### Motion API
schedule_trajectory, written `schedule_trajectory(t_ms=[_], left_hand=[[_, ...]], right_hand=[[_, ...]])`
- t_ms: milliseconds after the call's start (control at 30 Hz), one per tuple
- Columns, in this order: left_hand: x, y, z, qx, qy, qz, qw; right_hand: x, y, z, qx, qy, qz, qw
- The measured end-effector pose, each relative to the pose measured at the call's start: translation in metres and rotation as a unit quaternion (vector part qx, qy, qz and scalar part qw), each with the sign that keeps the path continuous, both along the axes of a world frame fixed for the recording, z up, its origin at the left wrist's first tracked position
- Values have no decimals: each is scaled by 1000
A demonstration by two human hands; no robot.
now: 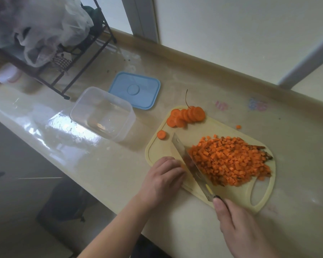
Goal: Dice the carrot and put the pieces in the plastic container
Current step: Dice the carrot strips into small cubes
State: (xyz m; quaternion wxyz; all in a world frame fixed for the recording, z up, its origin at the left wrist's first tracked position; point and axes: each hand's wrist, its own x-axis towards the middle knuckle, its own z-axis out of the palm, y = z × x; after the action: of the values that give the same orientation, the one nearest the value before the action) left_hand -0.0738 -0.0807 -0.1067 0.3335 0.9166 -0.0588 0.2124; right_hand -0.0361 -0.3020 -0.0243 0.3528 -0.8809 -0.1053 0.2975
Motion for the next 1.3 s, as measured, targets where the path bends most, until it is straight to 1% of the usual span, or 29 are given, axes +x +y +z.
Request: schedule_trajectory(t_ms=[200,333,467,600,800,1000,1100,1300], left_hand=[[-2,1,5,-26,-8,18,999],[-6,2,2,2,2,-1,1000],[-2,1,2,3,14,-14,1000],[-3,3,0,-6,27,-14,1000],[-2,3,2,-19,21,-10,1000],[-3,1,2,2,11,2,1000],[-3,1,4,-13,8,3,1000],[-13,5,6,-24,-2,26,999]], right_hand=[[-5,-8,2,-4,8,8,1000],[-10,-11,1,-7,0,3,1000],[-14,-15,-5,-10,-10,16,1000],[-15,-17,-8,-45,-36,41,997],[-2,5,-15,-7,-56,74,996],[13,-3,-3,13,-35,41,998],[7,-1,1,9,-25,52,998],[-11,-7,-4,21,-27,37,999]])
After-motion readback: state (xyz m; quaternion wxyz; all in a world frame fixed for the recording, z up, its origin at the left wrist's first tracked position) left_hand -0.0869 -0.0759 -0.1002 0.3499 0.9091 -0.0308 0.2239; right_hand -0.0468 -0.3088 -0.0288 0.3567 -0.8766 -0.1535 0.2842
